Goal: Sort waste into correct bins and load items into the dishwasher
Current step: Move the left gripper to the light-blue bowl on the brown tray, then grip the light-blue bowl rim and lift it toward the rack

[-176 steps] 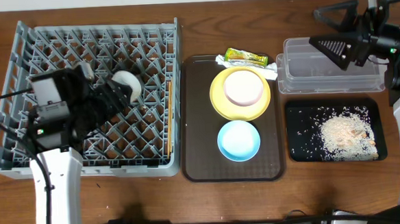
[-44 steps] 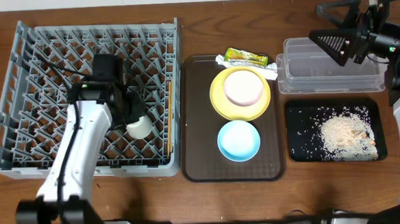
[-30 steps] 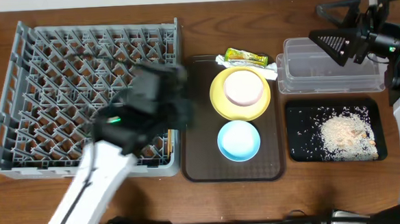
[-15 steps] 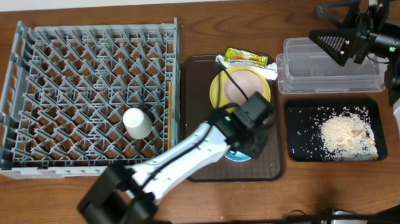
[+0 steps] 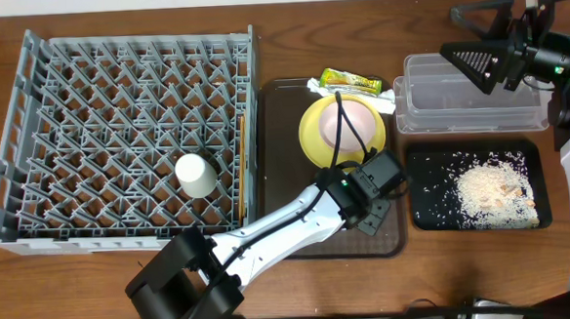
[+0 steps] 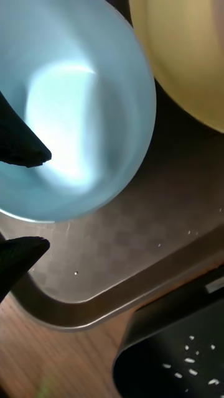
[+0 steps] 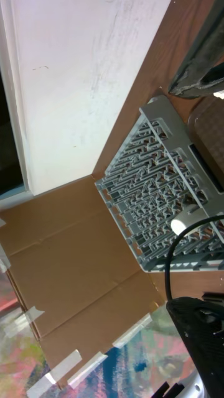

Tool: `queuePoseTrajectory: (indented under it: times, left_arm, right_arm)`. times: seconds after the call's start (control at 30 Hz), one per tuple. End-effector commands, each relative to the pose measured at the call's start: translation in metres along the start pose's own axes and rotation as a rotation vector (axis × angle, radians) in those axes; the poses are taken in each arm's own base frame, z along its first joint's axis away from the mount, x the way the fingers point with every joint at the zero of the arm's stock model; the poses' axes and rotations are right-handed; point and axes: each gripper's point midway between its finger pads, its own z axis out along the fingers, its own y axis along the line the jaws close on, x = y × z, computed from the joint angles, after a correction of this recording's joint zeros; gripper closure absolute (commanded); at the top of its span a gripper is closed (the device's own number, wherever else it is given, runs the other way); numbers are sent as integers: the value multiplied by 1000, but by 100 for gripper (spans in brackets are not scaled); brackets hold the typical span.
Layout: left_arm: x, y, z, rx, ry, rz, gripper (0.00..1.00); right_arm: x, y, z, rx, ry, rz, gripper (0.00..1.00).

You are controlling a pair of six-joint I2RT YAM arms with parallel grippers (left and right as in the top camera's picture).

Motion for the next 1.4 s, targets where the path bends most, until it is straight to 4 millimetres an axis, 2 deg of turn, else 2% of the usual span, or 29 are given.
queuePoseTrajectory:
  times: [0.0,0.13,0.37,0.6,0.93,1.23,1.37]
  left_arm:
    - [5,3,7,-37,9,-22,59]
    - [8,-3,7,-32,12,-7,64]
    - [13,-12,8,-29,16,20,64]
    - [20,-3,28,-77,53,22,65]
    - [21,-3,28,-79,55,22,75]
    - [26,3,31,-106,61,24,76]
    - [27,4,32,-108,65,24,80]
  right_arm:
    - [0,-2,-2,5,-2,5,1]
    - [0,-2,-2,5,-2,5,1]
    - [0,-2,-2,5,-2,5,1]
    - [0,-2,-2,5,-2,5,1]
    - [0,-2,-2,5,-2,5,1]
    - [0,-2,-2,5,-2,5,1]
    - [0,-2,-2,5,-2,5,1]
